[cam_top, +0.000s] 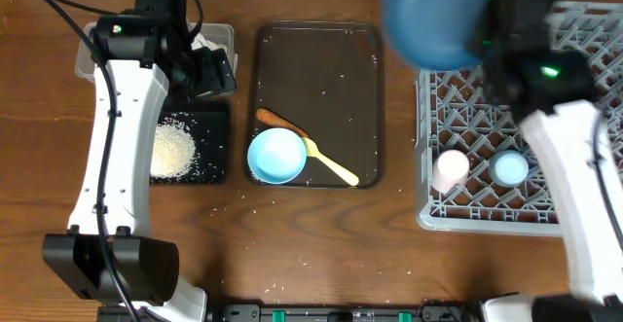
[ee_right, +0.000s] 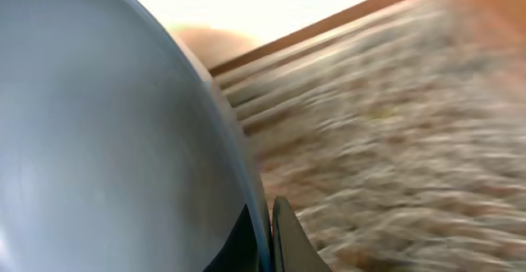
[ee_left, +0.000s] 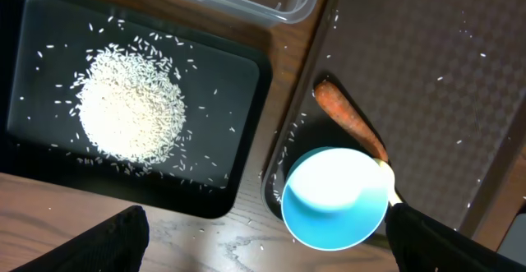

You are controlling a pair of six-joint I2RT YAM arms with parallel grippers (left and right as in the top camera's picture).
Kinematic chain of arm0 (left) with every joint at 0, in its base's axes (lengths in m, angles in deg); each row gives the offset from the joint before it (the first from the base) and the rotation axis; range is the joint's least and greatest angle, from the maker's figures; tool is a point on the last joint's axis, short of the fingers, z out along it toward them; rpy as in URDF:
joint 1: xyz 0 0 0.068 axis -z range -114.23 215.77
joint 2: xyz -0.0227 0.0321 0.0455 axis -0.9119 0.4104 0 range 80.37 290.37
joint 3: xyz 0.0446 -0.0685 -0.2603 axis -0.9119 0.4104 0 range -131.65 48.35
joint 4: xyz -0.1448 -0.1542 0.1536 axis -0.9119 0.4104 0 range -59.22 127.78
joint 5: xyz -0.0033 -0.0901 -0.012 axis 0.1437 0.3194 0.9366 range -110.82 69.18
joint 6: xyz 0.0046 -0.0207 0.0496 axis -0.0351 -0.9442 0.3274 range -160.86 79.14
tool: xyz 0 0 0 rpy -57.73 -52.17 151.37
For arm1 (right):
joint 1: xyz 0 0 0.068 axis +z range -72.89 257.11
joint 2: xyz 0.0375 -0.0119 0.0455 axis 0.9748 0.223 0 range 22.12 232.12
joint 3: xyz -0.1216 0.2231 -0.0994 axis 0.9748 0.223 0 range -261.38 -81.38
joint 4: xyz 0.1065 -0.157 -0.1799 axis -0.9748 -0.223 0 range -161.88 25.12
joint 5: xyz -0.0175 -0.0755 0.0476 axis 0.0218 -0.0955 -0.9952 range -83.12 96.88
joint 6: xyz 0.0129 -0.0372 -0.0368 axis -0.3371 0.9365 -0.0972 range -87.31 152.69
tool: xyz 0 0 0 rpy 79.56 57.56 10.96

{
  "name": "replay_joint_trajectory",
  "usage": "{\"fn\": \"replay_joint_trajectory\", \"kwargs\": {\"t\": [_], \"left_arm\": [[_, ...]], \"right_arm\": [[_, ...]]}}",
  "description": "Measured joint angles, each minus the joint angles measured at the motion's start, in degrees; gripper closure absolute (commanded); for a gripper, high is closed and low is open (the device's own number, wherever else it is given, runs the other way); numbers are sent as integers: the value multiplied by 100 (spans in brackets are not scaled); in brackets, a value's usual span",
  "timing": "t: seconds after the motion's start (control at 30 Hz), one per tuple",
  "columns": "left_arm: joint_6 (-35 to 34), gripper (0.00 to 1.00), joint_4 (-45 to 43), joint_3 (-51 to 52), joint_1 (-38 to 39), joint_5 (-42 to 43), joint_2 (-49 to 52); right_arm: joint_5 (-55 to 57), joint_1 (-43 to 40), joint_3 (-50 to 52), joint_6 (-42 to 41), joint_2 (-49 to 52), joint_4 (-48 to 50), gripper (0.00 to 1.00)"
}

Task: Sort waste into correct bins and load items into the dishwasher rack
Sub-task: 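Lift the blue plate and carry it right over the dish rack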

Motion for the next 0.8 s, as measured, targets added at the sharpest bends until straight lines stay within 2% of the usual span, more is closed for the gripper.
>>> {"fn": "replay_joint_trajectory", "kwargs": {"t": [0.1,0.2,0.37,0.47,0.57,0.8], "left_arm": [[0,5,0,0,0,2,0],[-2,5,0,0,0,0,0],[-2,5,0,0,0,0,0],[-2,4,0,0,0,0,0],[-2,4,0,0,2,-2,0],[-2,4,0,0,0,0,0]], "right_arm": [[1425,-354,2,15,-223,-247,99],[2437,-767,2,42,-245,-81,99],[3189,-1370,15,931,-87,1187,99],[3359,-1655,2,2022,216,2210,99],[3158,-1904,-4,3134,612,2830,99],[1967,-2546,9,5412,1628,2977,99]]}}
